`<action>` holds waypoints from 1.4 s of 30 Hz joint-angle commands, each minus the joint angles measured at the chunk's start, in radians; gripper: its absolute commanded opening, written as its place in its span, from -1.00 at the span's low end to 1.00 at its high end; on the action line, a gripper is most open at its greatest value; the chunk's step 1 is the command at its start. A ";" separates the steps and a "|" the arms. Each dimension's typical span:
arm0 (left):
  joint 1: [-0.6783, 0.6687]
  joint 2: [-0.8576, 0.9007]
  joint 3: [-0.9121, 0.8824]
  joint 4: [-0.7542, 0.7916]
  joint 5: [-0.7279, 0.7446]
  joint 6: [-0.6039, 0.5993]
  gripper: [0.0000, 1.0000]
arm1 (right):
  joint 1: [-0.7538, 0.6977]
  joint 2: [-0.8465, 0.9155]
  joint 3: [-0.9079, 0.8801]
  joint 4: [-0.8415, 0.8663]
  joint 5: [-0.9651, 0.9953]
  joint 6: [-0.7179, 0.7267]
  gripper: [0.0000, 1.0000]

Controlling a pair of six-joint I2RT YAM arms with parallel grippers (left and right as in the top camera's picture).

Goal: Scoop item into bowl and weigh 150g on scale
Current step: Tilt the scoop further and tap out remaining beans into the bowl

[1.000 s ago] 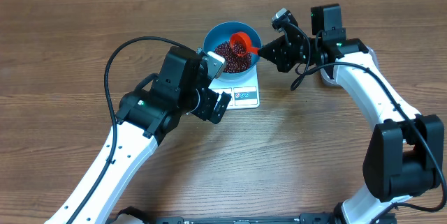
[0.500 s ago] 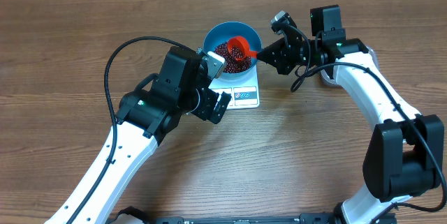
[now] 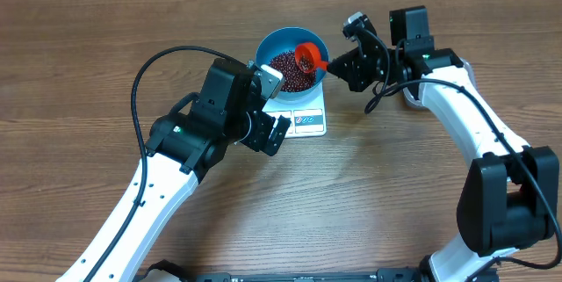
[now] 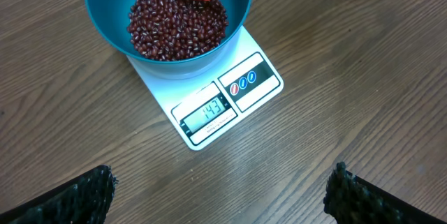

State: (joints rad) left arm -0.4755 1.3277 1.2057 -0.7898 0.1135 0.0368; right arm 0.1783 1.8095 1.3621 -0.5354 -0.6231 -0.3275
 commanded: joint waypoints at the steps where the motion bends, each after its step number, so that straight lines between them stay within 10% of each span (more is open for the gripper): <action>1: 0.004 -0.008 0.003 0.001 0.010 0.019 0.99 | 0.066 -0.083 0.028 0.011 0.159 -0.032 -0.93; 42: 0.004 -0.008 0.003 0.001 0.010 0.019 0.99 | 0.147 -0.126 0.028 -0.003 0.336 -0.004 -0.93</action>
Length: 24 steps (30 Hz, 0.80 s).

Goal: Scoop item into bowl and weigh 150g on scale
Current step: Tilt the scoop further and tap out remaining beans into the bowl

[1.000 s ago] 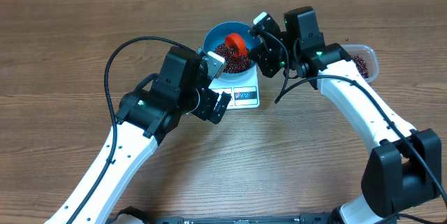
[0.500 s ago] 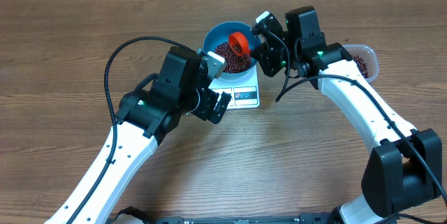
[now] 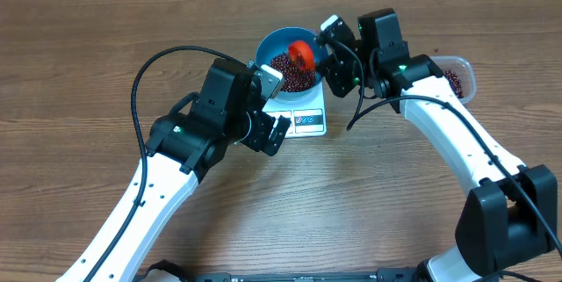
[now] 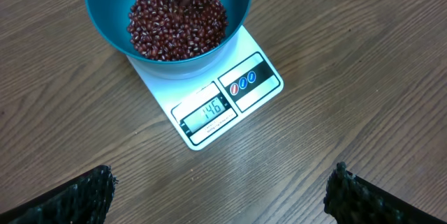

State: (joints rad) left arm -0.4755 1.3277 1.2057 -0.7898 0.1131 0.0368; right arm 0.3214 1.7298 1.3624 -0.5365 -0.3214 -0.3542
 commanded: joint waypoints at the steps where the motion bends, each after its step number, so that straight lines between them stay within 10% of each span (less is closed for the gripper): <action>1: 0.004 -0.008 0.003 0.001 0.010 0.019 0.99 | 0.006 -0.046 0.027 -0.018 -0.002 -0.033 -0.93; 24: 0.004 -0.008 0.003 0.001 0.010 0.019 0.99 | 0.013 -0.047 0.027 -0.027 -0.012 -0.035 -0.93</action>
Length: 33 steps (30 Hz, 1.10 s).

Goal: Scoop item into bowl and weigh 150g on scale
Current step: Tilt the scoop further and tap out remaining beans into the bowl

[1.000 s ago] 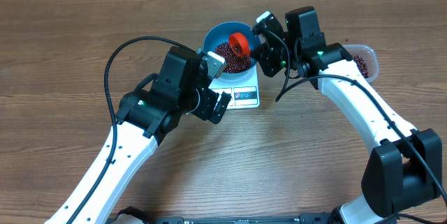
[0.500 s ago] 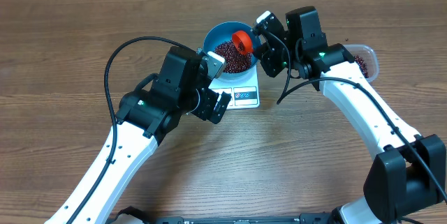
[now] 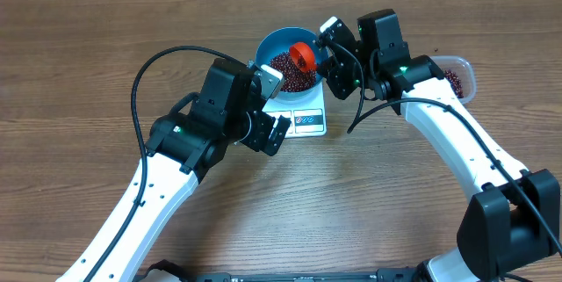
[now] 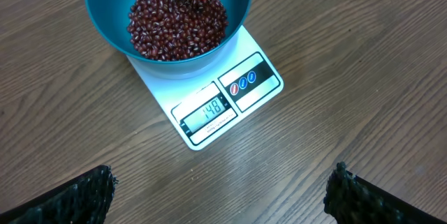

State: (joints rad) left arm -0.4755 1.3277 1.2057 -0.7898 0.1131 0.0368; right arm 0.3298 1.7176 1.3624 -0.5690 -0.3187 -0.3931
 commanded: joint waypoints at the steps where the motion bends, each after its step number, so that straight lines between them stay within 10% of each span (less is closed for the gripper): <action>1: 0.004 -0.008 0.003 0.001 0.010 0.019 0.99 | 0.005 -0.035 0.027 0.006 -0.014 0.004 -0.93; 24: 0.004 -0.008 0.003 0.001 0.010 0.019 0.99 | 0.012 -0.042 0.027 0.010 -0.012 0.025 -0.93; 33: 0.004 -0.008 0.003 0.001 0.010 0.019 0.99 | 0.021 -0.042 0.027 -0.003 -0.046 -0.222 -0.93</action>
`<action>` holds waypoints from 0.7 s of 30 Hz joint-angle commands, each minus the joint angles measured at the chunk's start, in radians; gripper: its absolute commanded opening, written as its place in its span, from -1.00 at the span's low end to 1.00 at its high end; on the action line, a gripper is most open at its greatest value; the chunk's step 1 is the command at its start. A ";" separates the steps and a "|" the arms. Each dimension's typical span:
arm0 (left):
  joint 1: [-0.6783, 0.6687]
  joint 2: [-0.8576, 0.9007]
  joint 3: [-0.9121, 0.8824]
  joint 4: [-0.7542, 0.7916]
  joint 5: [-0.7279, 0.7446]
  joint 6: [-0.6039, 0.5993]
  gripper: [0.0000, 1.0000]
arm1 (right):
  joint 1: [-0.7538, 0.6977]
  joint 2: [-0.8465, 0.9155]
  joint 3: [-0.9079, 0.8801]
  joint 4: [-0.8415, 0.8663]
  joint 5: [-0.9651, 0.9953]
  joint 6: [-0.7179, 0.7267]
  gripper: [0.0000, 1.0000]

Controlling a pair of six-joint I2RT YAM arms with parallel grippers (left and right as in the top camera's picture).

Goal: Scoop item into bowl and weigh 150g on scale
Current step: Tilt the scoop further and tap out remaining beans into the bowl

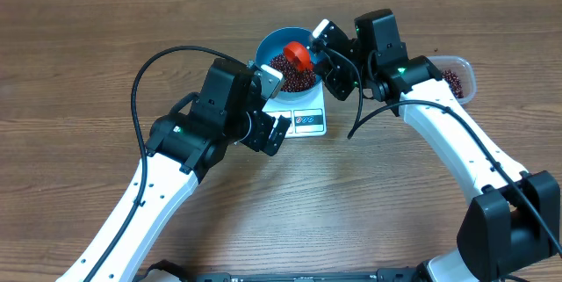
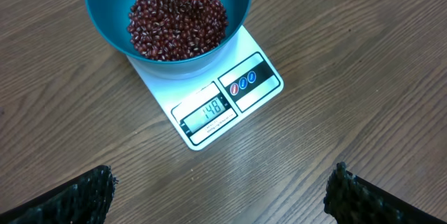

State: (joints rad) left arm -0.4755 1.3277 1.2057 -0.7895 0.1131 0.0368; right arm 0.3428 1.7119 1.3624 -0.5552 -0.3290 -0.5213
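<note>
A blue bowl [image 1: 266, 47] [image 2: 106, 25] full of red beans stands on the white scale [image 1: 309, 120] [image 2: 241, 84]. In the left wrist view the scale's display [image 2: 214, 109] reads 148. My right gripper [image 1: 321, 43] is shut on the handle of a red scoop [image 1: 297, 53]. The scoop is tilted over the bowl's far side with a few beans in it. My left gripper [image 1: 279, 132] [image 2: 220, 185] hangs open above the bare table just in front of the scale, holding nothing.
A clear tub [image 1: 457, 76] of red beans sits at the right, behind the right arm. The left arm's black cable [image 1: 140, 80] loops over the table at the left. The table is bare wood.
The red scoop has shifted slightly left, further over the bowl. The display reads 148 as before. My left arm has not moved.
The scoop was held at the bowl's right rim with the display at 143. Then it was tipped over the beans and the display read 146, then 148. The reading is 148 now, and the left gripper has stayed open in front of the scale throughout.
</note>
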 commanded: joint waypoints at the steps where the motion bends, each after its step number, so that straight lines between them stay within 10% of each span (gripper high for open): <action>1: 0.004 -0.008 0.003 0.000 0.010 0.019 0.99 | 0.010 -0.036 0.027 -0.018 -0.030 -0.105 -0.93; 21: 0.004 -0.008 0.003 0.000 0.010 0.019 0.99 | 0.010 -0.036 0.027 0.000 -0.012 -0.070 -0.93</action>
State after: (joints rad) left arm -0.4755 1.3277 1.2057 -0.7898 0.1131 0.0368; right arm 0.3477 1.7100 1.3628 -0.5617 -0.3393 -0.5911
